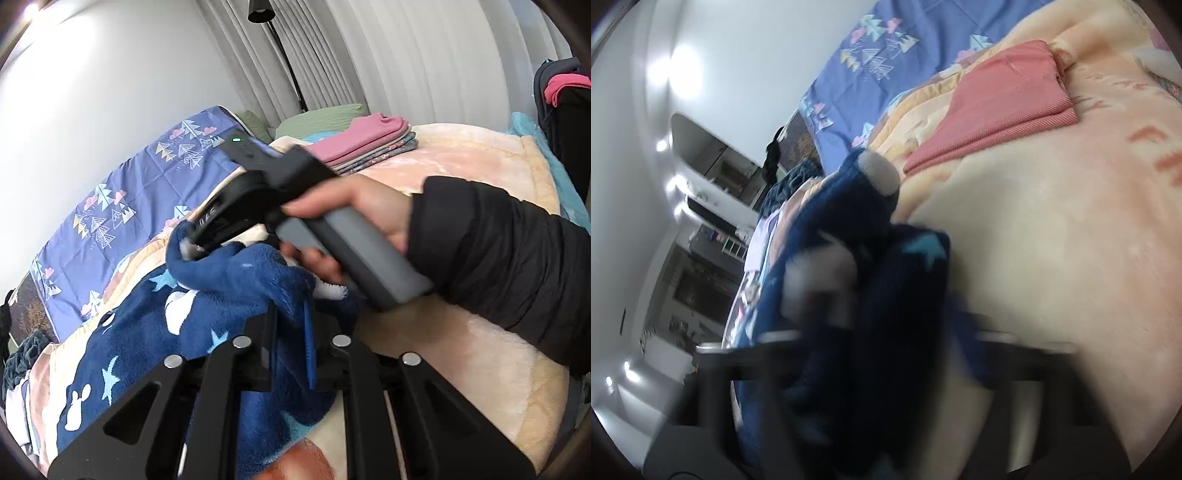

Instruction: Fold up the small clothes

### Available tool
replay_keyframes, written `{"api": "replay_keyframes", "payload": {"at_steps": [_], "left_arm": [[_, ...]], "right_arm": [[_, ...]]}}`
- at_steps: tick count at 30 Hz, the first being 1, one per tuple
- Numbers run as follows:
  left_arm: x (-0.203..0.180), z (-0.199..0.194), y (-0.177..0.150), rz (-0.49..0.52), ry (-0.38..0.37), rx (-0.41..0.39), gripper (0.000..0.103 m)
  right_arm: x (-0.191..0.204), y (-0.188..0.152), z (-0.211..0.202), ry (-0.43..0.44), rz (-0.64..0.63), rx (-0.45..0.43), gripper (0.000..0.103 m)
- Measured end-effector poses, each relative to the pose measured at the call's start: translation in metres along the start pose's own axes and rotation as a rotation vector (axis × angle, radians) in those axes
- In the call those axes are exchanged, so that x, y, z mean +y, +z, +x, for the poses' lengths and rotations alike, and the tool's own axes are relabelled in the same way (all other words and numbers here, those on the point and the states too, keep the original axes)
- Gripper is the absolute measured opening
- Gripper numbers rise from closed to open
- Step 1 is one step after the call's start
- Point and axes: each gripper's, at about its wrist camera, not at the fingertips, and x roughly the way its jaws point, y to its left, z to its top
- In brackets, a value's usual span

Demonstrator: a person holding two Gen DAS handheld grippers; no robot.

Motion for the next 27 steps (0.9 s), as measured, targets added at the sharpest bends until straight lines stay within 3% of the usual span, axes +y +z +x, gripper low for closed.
{"api": "replay_keyframes", "payload": {"at_steps": [1, 5, 8, 9, 11, 13, 15, 16, 18, 22, 25, 27], "left_arm": [[0.000, 0.000, 0.001, 0.003, -0.008, -0.004, 0.011], [-0.012, 0.001, -0.005, 0.038, -0.029, -0.009, 0.011], [-0.018, 0.012, -0.010, 0.041, -0.043, 0.027, 0.010], [-0.018, 0.018, -0.012, 0.035, -0.054, 0.045, 0.010], [-0.019, 0.025, -0.017, 0.034, -0.056, 0.069, 0.010], [-0.023, 0.025, -0.018, 0.048, -0.052, 0.073, 0.010], [-0.027, 0.021, -0.017, 0.070, -0.037, 0.061, 0.015], [-0.027, 0.018, -0.018, 0.073, -0.028, 0.054, 0.016], [-0.026, 0.012, -0.018, 0.062, -0.012, 0.035, 0.028], [-0.010, -0.005, -0.010, 0.008, 0.009, -0.004, 0.030], [0.013, -0.010, -0.005, -0.012, 0.117, -0.016, 0.029], [0.037, 0.000, -0.012, -0.065, 0.160, 0.035, 0.027]], "right_arm": [[0.005, 0.004, -0.005, -0.083, 0.019, -0.025, 0.010], [0.035, 0.003, -0.032, -0.120, -0.096, -0.117, 0.009], [0.015, 0.004, -0.008, -0.232, -0.143, -0.104, 0.009], [-0.001, 0.003, 0.004, -0.230, -0.133, -0.086, 0.010], [-0.026, 0.007, 0.009, -0.138, -0.038, -0.059, 0.010], [-0.025, 0.009, -0.001, -0.096, -0.027, -0.082, 0.011], [-0.019, 0.002, -0.006, -0.130, -0.065, -0.110, 0.017], [-0.018, 0.000, -0.010, -0.156, -0.064, -0.124, 0.030], [-0.024, -0.003, -0.026, -0.169, -0.027, -0.147, 0.032], [-0.025, -0.006, -0.073, -0.147, -0.060, -0.249, 0.033], [-0.029, -0.030, -0.108, -0.024, -0.006, -0.298, 0.036], [-0.026, -0.058, -0.123, 0.103, 0.000, -0.288, 0.036]]}}
